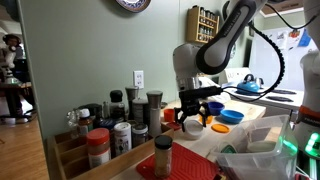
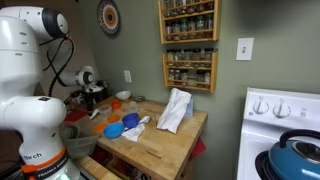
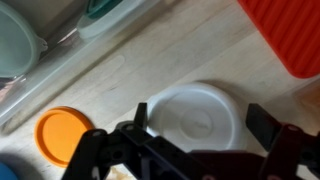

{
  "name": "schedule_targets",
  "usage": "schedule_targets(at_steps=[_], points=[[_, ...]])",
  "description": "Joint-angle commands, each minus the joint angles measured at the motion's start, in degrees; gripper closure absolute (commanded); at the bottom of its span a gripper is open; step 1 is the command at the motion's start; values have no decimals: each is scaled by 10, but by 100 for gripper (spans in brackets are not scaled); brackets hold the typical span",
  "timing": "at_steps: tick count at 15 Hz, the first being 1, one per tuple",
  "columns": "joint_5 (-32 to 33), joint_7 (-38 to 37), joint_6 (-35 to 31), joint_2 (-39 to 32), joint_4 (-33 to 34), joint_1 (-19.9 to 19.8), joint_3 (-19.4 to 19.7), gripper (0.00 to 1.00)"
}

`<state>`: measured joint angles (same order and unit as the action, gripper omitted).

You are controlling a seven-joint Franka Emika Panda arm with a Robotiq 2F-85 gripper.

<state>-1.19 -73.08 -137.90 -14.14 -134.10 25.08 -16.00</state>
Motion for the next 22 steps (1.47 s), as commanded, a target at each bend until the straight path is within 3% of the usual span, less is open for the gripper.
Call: schedule_targets(at_steps=[1,11,13,14,15,22], points=[[13,-9,-13,-5,-9,3,4,0],[13,0,-12,-15,-6,0,8,1],[11,3,-9,-10,-7,-1,7,10],[10,6,-8,-7,-8,-2,7,20],[8,8,-6,-5,-9,-3,6,25],[-18,71,8,19,-18,-15,-6,33]])
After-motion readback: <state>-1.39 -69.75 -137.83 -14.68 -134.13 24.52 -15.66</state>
